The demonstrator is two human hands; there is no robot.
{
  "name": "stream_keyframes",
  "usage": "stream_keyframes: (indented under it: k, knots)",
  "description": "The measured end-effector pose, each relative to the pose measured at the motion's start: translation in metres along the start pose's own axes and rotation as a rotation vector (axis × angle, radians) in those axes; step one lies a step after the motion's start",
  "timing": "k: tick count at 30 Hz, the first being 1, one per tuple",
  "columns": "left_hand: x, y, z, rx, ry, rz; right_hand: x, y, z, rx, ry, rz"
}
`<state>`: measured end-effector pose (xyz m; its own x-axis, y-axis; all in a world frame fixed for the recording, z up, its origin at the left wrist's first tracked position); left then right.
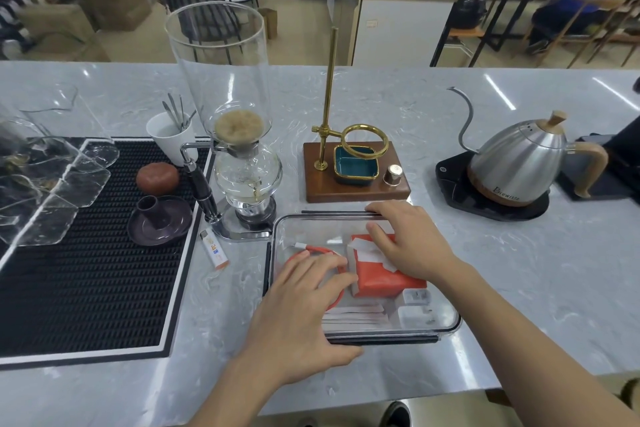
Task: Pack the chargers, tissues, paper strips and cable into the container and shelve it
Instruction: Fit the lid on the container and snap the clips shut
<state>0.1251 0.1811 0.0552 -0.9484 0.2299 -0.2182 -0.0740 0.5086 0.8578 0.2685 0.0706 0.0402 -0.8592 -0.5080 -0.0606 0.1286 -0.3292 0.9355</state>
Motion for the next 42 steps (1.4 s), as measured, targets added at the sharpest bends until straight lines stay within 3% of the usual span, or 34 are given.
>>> stream_keyframes:
  k: [12, 19, 23, 25, 30, 34, 37, 42]
  knots:
    - [0.001, 0.001, 0.0, 0.004, -0.02, -0.029, 0.006, 0.005, 0.0, -0.059, 0.009, -0.053]
    - [0.002, -0.002, 0.004, 0.029, -0.033, -0.06, 0.021, 0.043, 0.007, -0.189, 0.103, -0.378]
    - [0.004, 0.0, 0.002, 0.032, -0.05, -0.081, 0.032, 0.053, 0.001, -0.255, 0.039, -0.462]
    - [0.005, 0.012, 0.001, 0.132, -0.045, -0.178, 0.038, 0.055, -0.004, -0.265, -0.006, -0.477]
    - [0.016, 0.051, 0.026, 0.416, 0.102, -0.504, 0.067, 0.064, -0.024, -0.333, -0.166, -0.538]
    - [0.035, 0.055, 0.075, 0.65, 0.389, -0.682, 0.089, 0.064, -0.058, -0.425, -0.367, -0.549]
    - [0.045, 0.046, 0.105, 0.731, 0.56, -0.714, 0.102, 0.057, -0.075, -0.494, -0.467, -0.53]
    - [0.051, 0.023, 0.133, 0.825, 0.726, -0.638, 0.114, 0.034, -0.085, -0.589, -0.563, -0.413]
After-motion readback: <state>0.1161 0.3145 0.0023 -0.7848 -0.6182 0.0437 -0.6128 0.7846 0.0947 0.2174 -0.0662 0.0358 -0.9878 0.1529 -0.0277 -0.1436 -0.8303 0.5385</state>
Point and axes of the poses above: each hand's wrist, its own x-axis away from the middle knuckle, its own y-axis out of the back of the hand, z = x × y, the point moved 10 cm from there along -x, towards the middle knuckle
